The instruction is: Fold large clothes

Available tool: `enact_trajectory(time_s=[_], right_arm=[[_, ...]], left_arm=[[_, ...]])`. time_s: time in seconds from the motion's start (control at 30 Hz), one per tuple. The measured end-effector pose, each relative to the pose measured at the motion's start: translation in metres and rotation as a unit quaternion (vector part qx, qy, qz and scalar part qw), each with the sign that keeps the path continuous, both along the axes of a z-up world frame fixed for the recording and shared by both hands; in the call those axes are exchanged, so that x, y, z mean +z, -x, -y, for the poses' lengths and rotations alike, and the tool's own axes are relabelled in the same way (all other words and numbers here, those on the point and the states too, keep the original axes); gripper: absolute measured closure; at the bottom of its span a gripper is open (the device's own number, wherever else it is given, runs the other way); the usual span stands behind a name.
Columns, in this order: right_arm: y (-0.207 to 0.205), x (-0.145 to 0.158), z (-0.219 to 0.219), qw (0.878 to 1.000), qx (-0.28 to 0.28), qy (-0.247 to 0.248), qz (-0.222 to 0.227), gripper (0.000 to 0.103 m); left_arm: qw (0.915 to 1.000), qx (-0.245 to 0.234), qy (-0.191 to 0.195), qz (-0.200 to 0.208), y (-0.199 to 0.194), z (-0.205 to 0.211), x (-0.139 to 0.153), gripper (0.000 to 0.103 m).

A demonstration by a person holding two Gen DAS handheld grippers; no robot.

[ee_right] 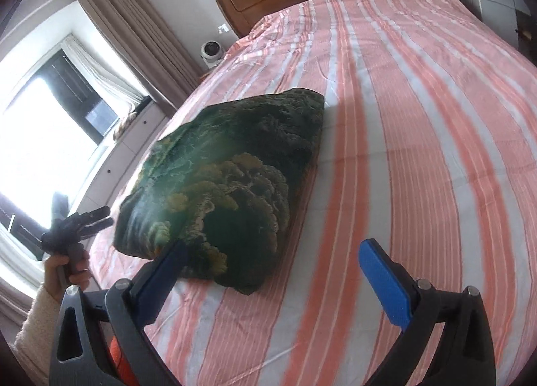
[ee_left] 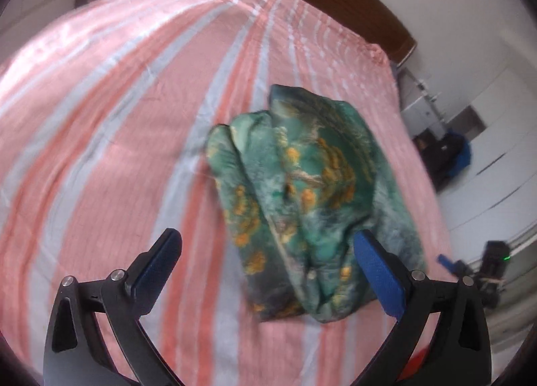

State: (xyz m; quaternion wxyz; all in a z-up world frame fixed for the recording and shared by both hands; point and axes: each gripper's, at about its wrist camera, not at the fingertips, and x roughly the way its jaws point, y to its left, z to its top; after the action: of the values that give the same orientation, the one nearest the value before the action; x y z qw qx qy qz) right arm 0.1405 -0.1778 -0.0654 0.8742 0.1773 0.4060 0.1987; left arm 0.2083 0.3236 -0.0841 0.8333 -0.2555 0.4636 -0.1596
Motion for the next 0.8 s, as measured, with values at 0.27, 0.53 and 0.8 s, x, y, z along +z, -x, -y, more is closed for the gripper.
enact_trajectory(time_s=[0.27, 0.53, 0.8], right_arm=[[0.003, -0.009, -0.028, 0.998, 0.058, 0.005, 0.014, 0.0], [-0.001, -0.013, -0.031, 0.997, 0.06, 0.034, 0.017, 0.0], [-0.023, -0.015, -0.035, 0.998, 0.057, 0.028, -0.005, 0.0]], left_arm=[[0.9815, 0.017, -0.184, 0.048, -0.001, 0.043, 0.031, 0.001], [0.959, 0.015, -0.271, 0.082, -0.001, 0.061, 0.037, 0.001], [0.9936, -0.06, -0.094, 0.018, -0.038, 0.053, 0.018, 0.001]])
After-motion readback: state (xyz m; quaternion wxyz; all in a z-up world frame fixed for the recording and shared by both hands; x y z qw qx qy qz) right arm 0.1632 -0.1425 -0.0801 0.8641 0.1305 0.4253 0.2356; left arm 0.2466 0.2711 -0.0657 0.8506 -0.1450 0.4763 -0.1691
